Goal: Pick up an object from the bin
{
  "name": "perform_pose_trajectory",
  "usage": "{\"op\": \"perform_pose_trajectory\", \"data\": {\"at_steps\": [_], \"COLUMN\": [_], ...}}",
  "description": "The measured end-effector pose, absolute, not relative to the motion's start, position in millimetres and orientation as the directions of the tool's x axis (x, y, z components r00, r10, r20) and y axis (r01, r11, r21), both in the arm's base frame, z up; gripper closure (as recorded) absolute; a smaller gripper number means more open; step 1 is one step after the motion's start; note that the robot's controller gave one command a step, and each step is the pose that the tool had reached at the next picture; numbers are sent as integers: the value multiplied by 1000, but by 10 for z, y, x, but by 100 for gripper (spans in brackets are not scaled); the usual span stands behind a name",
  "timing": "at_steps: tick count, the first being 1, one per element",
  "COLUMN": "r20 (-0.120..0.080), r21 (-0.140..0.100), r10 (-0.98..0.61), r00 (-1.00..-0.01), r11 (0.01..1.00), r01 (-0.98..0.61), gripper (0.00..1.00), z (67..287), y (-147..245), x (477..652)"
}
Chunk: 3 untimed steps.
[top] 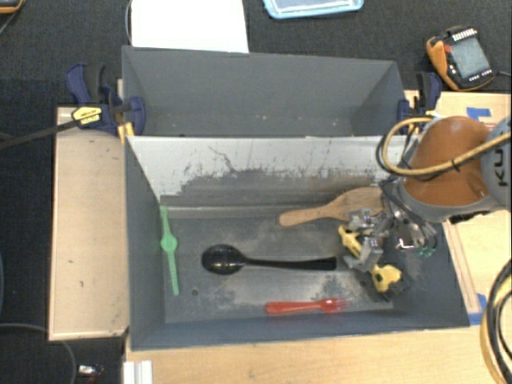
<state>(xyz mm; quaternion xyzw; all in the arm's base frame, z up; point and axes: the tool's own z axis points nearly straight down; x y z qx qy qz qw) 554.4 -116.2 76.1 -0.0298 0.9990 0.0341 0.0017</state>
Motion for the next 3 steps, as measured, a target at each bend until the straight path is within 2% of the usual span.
{"op": "perform_pose_trajectory", "data": {"at_steps": [3], "r20": [-2], "r21": [70], "r10": [-103], "r00": [-995], "r11": [992], "r01": [-103], "gripper": [100], "z": [752], "y": [-1135], "x": [5536]}}
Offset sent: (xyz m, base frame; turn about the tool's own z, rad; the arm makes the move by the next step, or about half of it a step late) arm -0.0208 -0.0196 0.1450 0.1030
